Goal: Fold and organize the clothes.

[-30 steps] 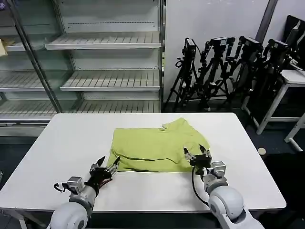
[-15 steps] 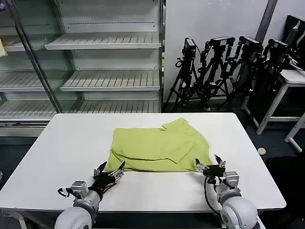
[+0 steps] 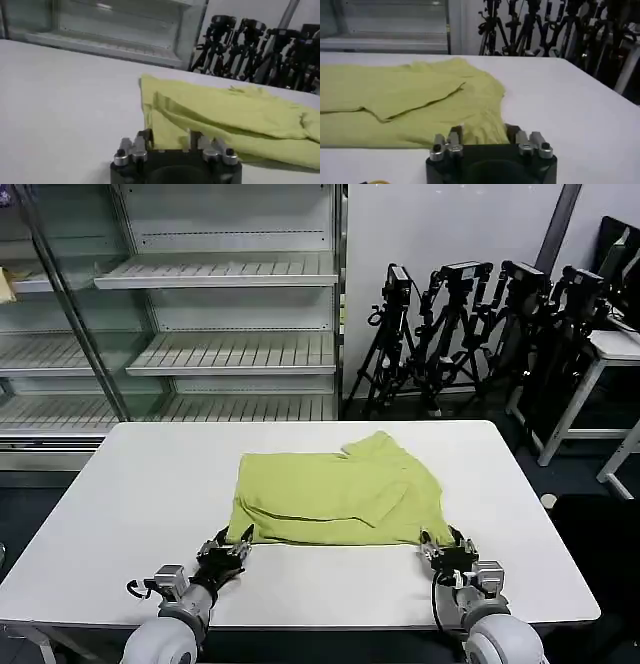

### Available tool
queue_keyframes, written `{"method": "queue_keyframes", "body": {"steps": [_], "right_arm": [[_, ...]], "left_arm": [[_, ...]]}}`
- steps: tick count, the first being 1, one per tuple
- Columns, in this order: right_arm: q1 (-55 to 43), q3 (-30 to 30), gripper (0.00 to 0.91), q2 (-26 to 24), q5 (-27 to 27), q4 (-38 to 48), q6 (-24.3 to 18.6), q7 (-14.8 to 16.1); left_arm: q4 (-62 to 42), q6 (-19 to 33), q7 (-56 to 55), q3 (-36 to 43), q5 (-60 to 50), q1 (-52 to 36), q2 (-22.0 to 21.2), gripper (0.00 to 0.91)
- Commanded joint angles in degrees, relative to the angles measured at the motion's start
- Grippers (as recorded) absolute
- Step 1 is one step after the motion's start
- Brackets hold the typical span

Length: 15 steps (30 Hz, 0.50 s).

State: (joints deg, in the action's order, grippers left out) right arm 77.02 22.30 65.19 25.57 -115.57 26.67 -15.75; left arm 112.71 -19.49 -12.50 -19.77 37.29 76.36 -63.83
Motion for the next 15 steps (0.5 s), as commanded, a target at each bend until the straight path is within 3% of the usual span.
{"method": "queue_keyframes", "body": {"steps": [1, 15], "right_arm": [[1.1, 0.4, 0.000, 0.0, 0.1, -0.3, 0.0, -0.1], [6.4, 2.7, 0.000, -1.0, 0.3, -4.4, -0.1, 0.2]], "left_arm": [[1.9, 0.0, -0.1, 0.1, 0.2, 3.4, 0.0, 0.060], [9.7, 0.4, 0.5, -1.7, -0.5, 11.4, 0.9, 0.060]]}}
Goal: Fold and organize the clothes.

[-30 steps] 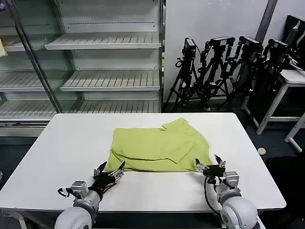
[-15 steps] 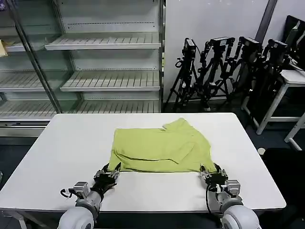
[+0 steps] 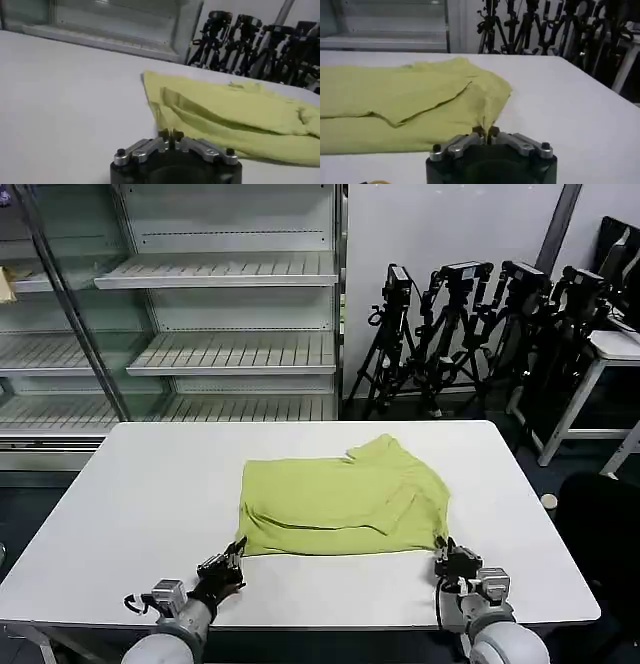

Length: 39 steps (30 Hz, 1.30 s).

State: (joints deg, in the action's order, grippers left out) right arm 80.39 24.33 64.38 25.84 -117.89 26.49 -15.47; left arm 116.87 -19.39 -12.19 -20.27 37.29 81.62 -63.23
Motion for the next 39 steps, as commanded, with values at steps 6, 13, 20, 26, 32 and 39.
{"method": "queue_keyframes", "body": {"steps": [6, 13, 20, 26, 32, 39], "right_arm": [[9.3, 1.0, 0.000, -1.0, -1.3, -8.6, 0.4, -0.1], [16.7, -0.1, 0.000, -0.9, -5.1, -13.8, -0.4, 0.3], [21.7, 1.2, 0.000, -3.1, -5.3, -16.0, -0.7, 0.3], [24.0, 2.4, 0.000, -4.7, -5.2, -16.8, -0.9, 0.3], [24.6, 1.9, 0.867, -4.7, -5.1, -17.6, 0.8, 0.6], [23.1, 2.1, 0.907, -4.3, -4.2, -18.7, -3.0, 0.9]], "left_arm": [[9.7, -0.2, -0.5, -4.3, -0.8, 11.4, 3.5, 0.060], [13.2, 0.6, -1.1, -10.2, -1.6, 20.1, 7.4, 0.060], [15.1, 0.1, -2.1, -14.3, -0.5, 26.3, 8.6, 0.050], [16.3, -0.7, -3.1, -16.7, -0.1, 29.4, 8.9, 0.050], [17.1, -2.3, -3.2, -17.6, -0.2, 30.3, 8.8, 0.715], [18.8, -2.6, -3.2, -19.0, -0.3, 30.1, 8.0, 0.907]]}}
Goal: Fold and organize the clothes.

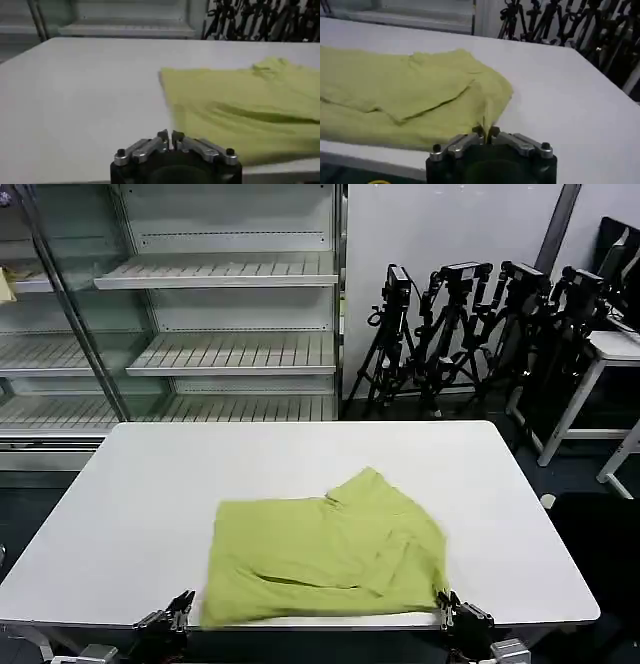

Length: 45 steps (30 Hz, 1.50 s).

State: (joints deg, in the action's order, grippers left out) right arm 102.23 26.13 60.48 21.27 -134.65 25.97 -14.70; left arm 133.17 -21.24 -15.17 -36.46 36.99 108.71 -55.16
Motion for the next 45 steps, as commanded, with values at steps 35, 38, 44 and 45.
{"method": "queue_keyframes", "body": {"steps": [35, 38, 44, 45], "right_arm": [[-62.2, -26.3, 0.907, 8.6, 12.4, 39.1, 7.2, -10.1], [-64.0, -26.7, 0.907, 10.3, 12.3, 43.5, 7.2, -10.1], [-65.9, -26.6, 0.907, 12.2, 11.5, 48.4, 7.1, -9.9], [-66.0, -26.6, 0.907, 12.6, 11.4, 48.9, 7.1, -9.9]], "left_arm": [[-22.8, -11.9, -11.7, 20.0, 9.1, -49.5, 0.4, 0.907], [-25.1, -11.9, -11.6, 22.2, 9.4, -51.8, 0.3, 0.907], [-28.2, -12.0, -11.0, 26.1, 7.8, -54.1, -0.6, 0.907], [-28.5, -12.0, -11.0, 26.4, 7.8, -54.5, -0.9, 0.907]]}}
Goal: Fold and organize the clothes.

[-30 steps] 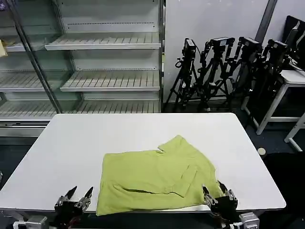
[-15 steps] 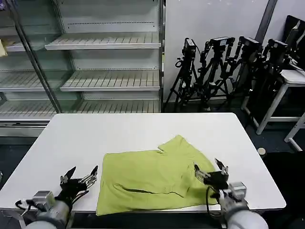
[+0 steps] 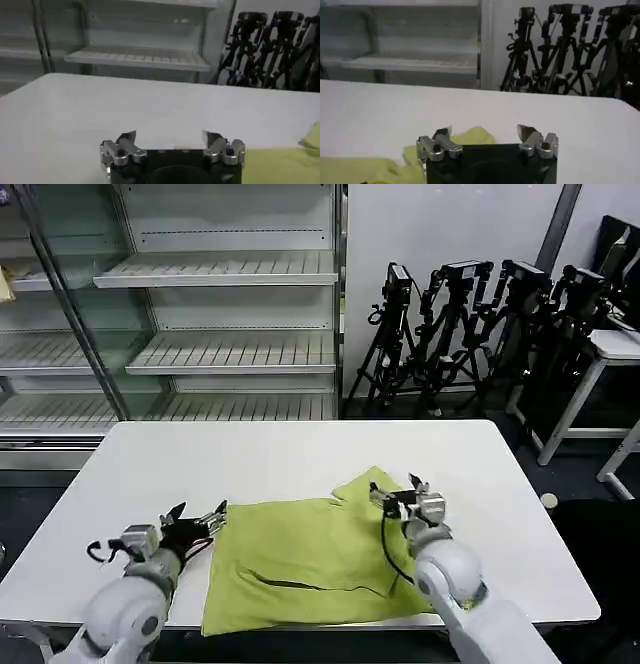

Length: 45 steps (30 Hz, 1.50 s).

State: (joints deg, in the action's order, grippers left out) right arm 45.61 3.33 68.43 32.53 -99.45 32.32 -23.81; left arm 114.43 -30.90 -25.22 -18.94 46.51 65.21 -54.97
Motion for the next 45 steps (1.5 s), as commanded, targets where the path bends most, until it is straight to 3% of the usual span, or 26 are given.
{"method": "queue_keyframes", "body": {"steps": [1, 13, 15, 16, 17, 18, 19, 20, 29, 45], "right_arm": [[-9.4, -3.8, 0.907, 4.9, 0.0, 14.1, 0.8, -0.7], [-9.6, -3.2, 0.907, 6.6, 2.0, 17.8, 0.8, -0.5], [-9.1, -3.4, 0.715, 6.5, 2.7, 17.2, 0.8, -0.4], [-8.9, -3.5, 0.574, 6.4, 3.2, 16.8, 0.8, -0.5], [-8.6, -3.5, 0.181, 6.3, 3.7, 16.3, 0.8, -0.5], [-8.2, -3.6, 0.000, 6.1, 4.0, 15.8, 0.8, -0.6], [-8.0, -3.6, 0.000, 6.1, 4.1, 15.5, 0.8, -0.6], [-7.7, -3.6, 0.000, 6.0, 4.1, 15.2, 0.8, -0.5], [-6.6, -3.2, 0.000, 5.5, 4.1, 13.7, 0.5, -0.6], [-5.6, -2.3, 0.000, 2.5, 4.6, 6.0, -6.7, 1.2]], "left_arm": [[-10.0, -2.4, -0.9, 9.0, -1.7, -11.1, -1.2, 0.907], [-8.3, -2.4, 0.3, 10.4, -1.3, -7.9, -0.7, 0.907], [-8.2, -2.3, 0.3, 10.1, -1.2, -7.7, -0.7, 0.887], [-8.2, -2.3, 0.4, 10.1, -1.2, -7.7, -0.6, 0.705], [-7.9, -2.3, 0.5, 9.9, -1.1, -7.2, -0.4, 0.282], [-7.6, -2.3, 0.6, 9.8, -1.0, -6.8, -0.3, 0.151], [-7.1, -2.3, 0.9, 9.7, -1.0, -6.3, -0.1, 0.050], [-6.9, -2.3, 1.1, 9.6, -0.9, -5.9, 0.0, 0.030], [-6.0, -2.2, 2.0, 9.1, -0.3, -4.4, -0.5, 0.030], [-1.6, 0.0, 3.1, 3.5, 3.3, -2.7, 1.1, 0.030]]}}
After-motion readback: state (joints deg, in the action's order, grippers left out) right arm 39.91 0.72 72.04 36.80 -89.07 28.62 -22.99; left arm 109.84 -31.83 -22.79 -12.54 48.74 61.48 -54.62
